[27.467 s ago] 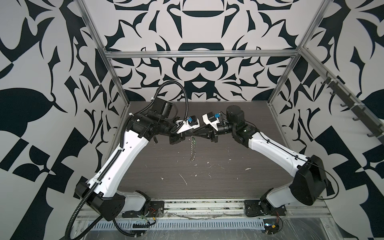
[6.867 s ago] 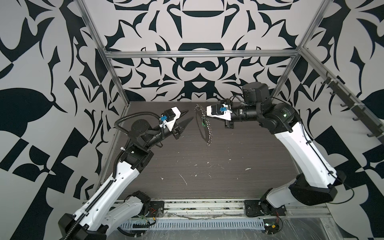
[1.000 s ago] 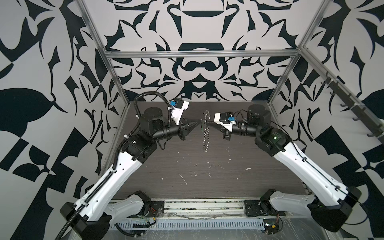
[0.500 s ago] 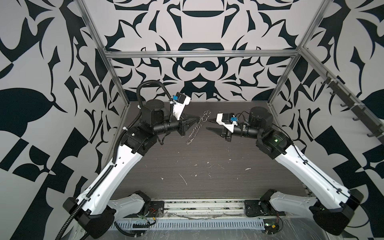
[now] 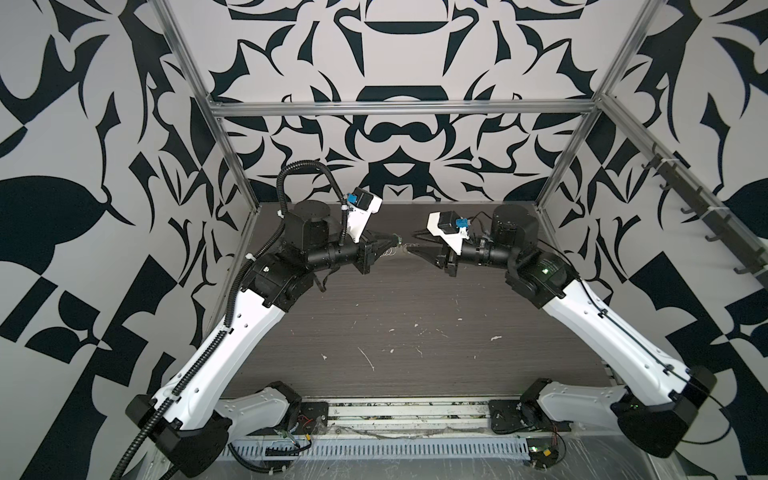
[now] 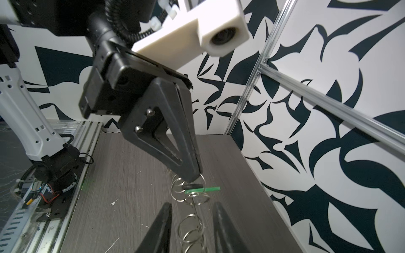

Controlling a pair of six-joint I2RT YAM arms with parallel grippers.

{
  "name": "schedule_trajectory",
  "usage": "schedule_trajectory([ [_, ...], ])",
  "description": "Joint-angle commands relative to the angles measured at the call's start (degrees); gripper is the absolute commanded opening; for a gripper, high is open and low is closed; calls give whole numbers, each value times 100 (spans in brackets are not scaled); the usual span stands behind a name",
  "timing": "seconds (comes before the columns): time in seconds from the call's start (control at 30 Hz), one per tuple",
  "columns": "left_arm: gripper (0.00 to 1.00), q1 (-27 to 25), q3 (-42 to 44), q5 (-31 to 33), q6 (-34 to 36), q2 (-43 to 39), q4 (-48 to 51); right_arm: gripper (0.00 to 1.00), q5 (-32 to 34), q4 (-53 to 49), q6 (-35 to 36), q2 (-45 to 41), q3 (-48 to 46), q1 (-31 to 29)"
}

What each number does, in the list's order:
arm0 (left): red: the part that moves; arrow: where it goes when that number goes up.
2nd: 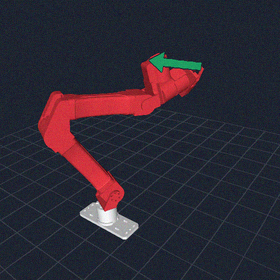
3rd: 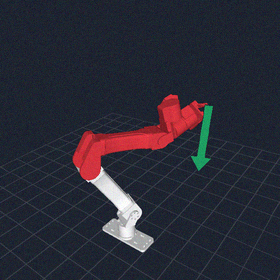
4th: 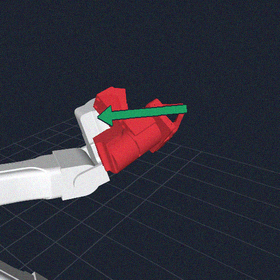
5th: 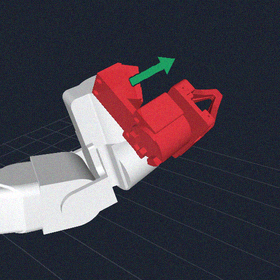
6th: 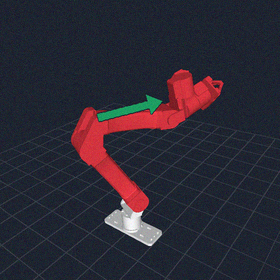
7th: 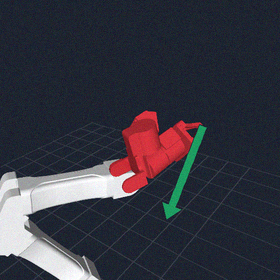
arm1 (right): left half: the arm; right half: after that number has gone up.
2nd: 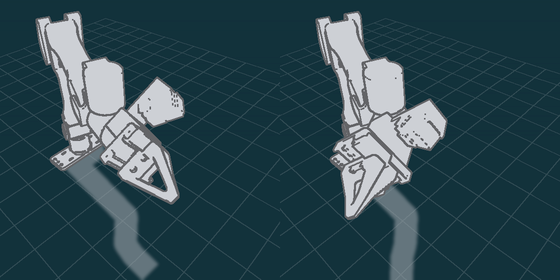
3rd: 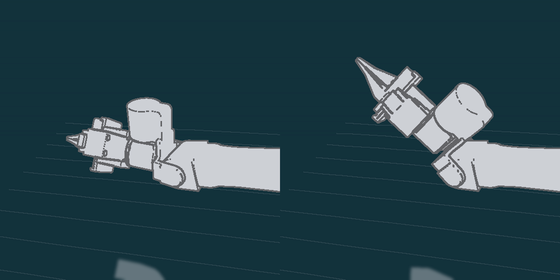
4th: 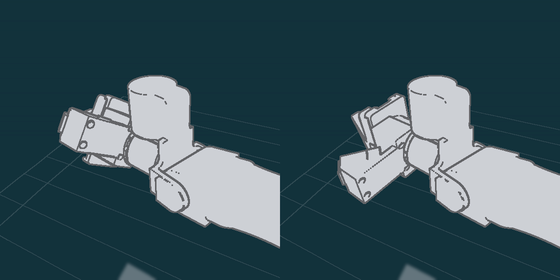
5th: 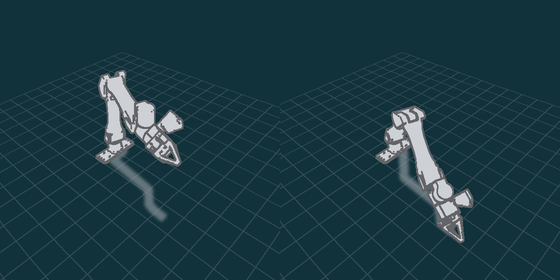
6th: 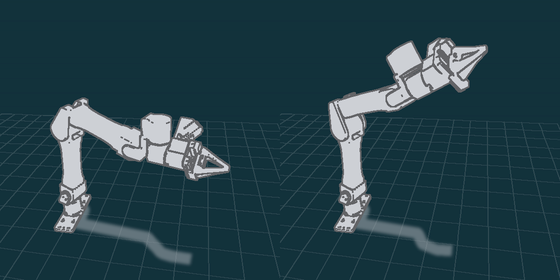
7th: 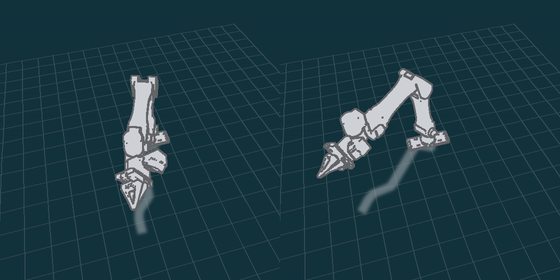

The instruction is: Remove the keys from the keyring

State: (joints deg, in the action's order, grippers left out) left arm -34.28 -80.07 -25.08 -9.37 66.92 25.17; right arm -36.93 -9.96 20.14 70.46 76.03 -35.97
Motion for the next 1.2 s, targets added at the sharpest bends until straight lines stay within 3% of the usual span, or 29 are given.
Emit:
schedule_trajectory([
  [0.0, 0, 9, -80, 93, -11, -82, -97, 35, 112, 291, -309, -87, 91, -74],
  [0.4, 0, -7, -61, 484, -127, -56, -95, 35, 766, 399, -390, -187, -30, -339],
  [0.83, 0, -26, -93, 487, -149, -69, -98, 52, 1396, -174, 116, -219, -242, -368],
  [1.1, 0, -37, -78, 469, -150, -104, -90, 60, 2751, -382, 472, -6, 107, -375],
  [1.17, 0, -43, -69, 464, -156, -97, -90, 60, 2734, -510, 533, -21, 218, -373],
])
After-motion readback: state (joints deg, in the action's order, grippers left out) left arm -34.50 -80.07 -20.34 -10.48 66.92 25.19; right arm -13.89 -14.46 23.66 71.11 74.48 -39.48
